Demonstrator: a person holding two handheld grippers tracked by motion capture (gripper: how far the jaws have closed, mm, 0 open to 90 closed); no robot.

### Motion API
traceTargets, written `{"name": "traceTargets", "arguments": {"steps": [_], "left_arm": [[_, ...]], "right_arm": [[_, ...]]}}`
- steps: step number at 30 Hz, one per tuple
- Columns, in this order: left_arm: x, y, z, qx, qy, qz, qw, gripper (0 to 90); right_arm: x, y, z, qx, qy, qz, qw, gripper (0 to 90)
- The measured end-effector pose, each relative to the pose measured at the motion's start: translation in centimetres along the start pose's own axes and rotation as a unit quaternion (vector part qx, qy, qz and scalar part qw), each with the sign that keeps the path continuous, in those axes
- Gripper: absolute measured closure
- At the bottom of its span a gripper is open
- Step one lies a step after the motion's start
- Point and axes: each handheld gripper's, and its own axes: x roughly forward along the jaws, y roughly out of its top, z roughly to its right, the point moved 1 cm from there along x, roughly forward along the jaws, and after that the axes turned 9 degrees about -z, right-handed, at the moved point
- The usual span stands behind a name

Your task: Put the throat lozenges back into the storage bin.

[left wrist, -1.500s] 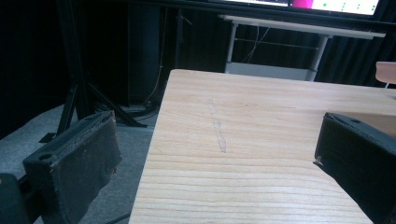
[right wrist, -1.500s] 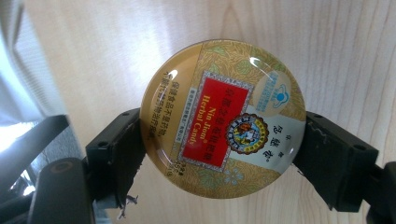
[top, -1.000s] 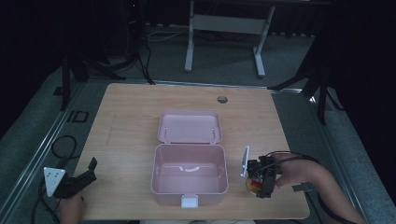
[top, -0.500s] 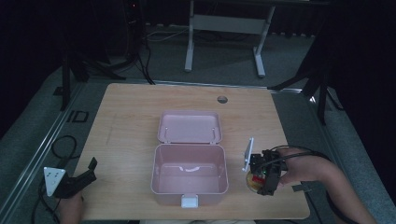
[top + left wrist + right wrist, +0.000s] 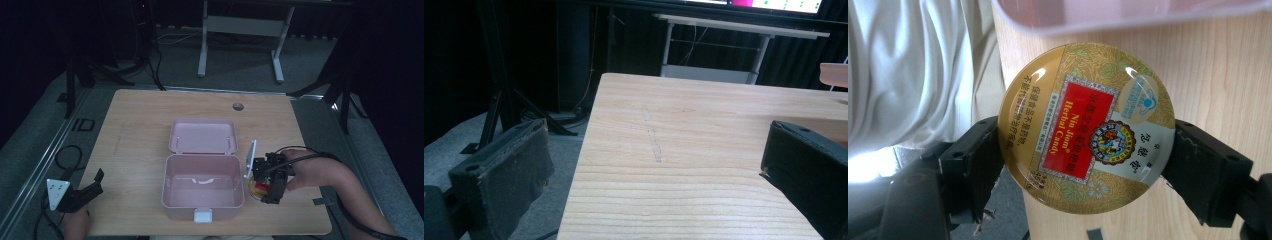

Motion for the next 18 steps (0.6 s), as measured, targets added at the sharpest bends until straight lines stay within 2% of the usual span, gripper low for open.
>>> {"name": "traceTargets", "arguments": {"steps": [4, 6, 18], "left_arm": [[0.0, 0.0, 0.0, -0.001, 0.000, 0.000, 1.0000, 0.4], [0.0, 0.0, 0.0, -0.001, -0.001, 0.001, 1.0000, 0.4], [0.0, 0.0, 0.0, 0.000, -0.003, 0.000, 1.0000, 0.4]], "right_arm": [[-0.3, 0.9, 0.0, -0.008, 0.000, 0.006, 1.0000, 20.0], [-0.6, 2.1, -0.1, -0.019, 0.001, 0.013, 0.9997, 20.0], [-0.7, 6.0, 0.4, -0.049, 0.003, 0.027, 0.9984, 20.0]]}}
